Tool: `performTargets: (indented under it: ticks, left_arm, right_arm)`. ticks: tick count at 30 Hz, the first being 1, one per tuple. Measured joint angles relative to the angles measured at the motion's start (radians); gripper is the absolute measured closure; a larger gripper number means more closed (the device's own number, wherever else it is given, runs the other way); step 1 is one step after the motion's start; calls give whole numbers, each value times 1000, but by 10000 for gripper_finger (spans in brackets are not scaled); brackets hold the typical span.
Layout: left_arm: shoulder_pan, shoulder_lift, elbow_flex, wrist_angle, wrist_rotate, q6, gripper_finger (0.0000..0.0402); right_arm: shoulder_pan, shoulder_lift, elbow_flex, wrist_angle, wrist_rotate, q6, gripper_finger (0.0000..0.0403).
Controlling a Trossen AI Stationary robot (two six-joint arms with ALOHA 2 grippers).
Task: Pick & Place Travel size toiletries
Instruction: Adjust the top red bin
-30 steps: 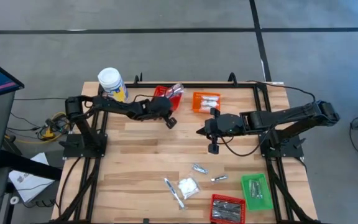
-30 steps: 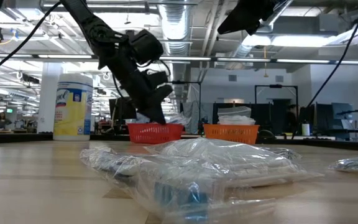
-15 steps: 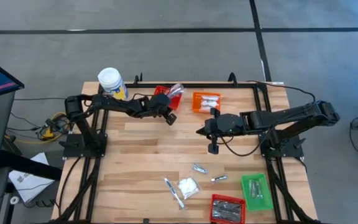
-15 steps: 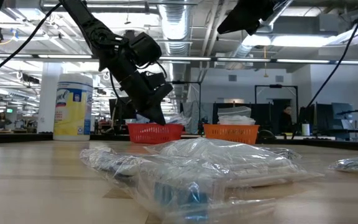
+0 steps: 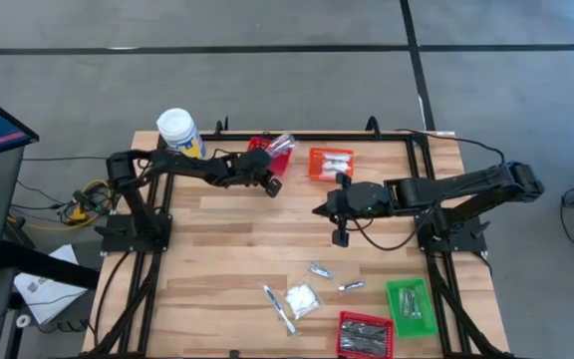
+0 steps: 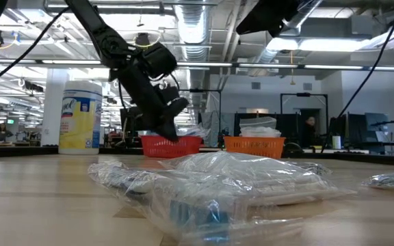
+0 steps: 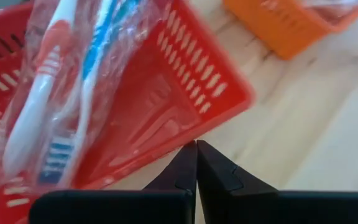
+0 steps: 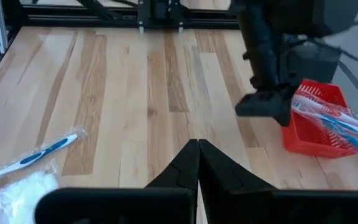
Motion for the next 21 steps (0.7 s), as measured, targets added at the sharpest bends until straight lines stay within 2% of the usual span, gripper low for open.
performTargets:
  ticks: [10, 15, 21]
  left_arm:
    - [31, 171, 44, 103, -7, 29, 401]
    - [9, 173, 52, 130, -23, 30, 401]
    - [-43, 124, 52, 133, 3, 32, 401]
  right_arm:
    - [-8, 6, -1, 21, 0, -10, 403]
    - [-8, 6, -1, 20, -1, -15, 403]
    - [-7, 6, -1, 14, 0, -16, 403]
